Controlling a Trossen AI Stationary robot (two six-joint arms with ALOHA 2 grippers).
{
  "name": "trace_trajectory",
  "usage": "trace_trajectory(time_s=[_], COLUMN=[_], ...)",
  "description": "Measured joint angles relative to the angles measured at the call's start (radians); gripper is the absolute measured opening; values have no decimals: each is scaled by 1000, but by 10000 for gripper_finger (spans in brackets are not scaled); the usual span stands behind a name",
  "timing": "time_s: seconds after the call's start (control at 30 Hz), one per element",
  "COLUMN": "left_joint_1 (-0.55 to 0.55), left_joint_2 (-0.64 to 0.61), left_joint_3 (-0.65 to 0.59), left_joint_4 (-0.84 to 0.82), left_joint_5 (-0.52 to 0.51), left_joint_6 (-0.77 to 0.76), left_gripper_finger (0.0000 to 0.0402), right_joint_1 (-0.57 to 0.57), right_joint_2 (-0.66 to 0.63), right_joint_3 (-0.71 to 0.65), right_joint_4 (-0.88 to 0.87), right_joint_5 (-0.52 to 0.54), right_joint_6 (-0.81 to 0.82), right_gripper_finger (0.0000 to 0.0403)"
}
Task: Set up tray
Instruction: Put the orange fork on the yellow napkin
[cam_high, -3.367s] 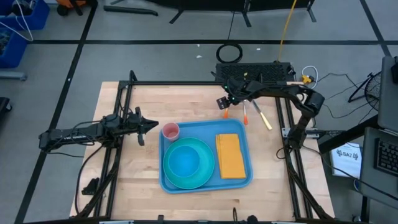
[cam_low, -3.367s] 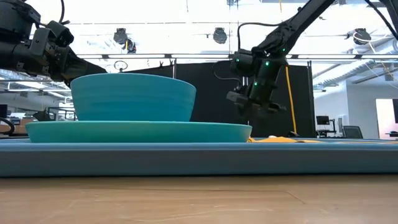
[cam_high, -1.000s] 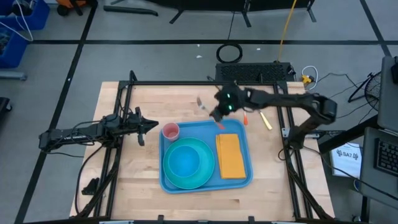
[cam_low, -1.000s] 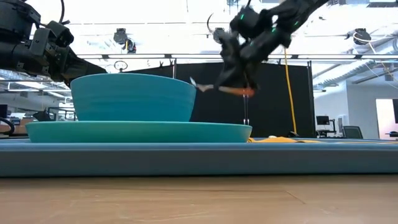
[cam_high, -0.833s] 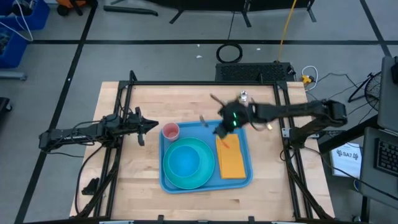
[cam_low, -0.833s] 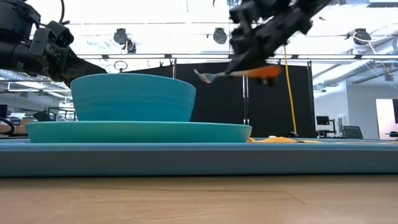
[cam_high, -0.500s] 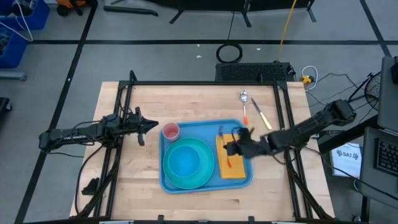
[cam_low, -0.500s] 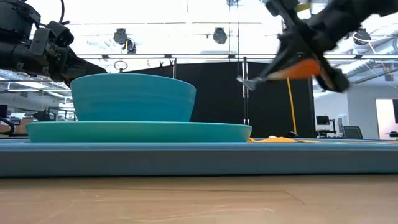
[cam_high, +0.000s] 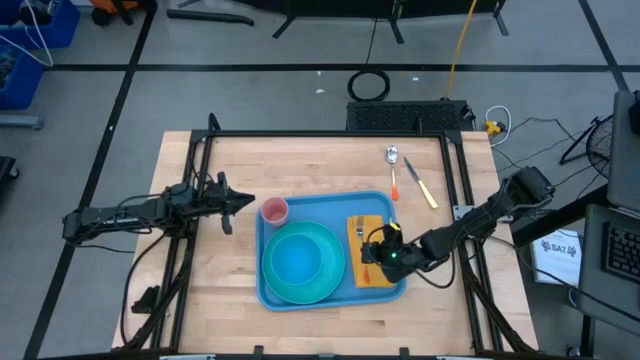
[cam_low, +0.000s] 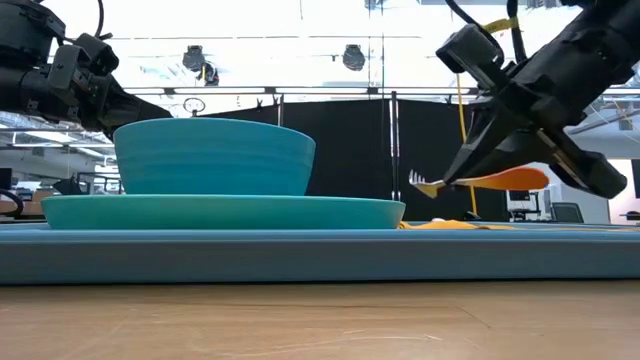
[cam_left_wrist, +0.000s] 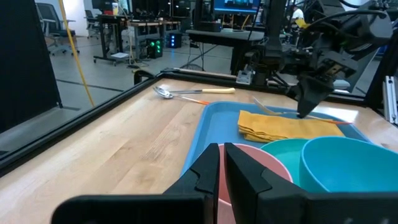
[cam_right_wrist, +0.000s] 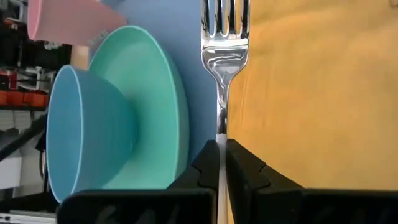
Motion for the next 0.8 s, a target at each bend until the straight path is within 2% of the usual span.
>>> trace_trajectory(time_s=[0.47, 0.8], left_joint_1=[0, 0], left_joint_2=[0, 0], left_joint_3=[0, 0], left_joint_4=[0, 0], left_joint_5=[0, 0], left_joint_6=[0, 0], left_gripper_finger=[26, 26], right_joint_1=[-10, -29], right_joint_2=[15, 64], right_joint_3=[2, 1], right_joint_4=[-76, -46], right_joint_5=[-20, -55], right_joint_6=[59, 41], right_gripper_finger=[1, 1])
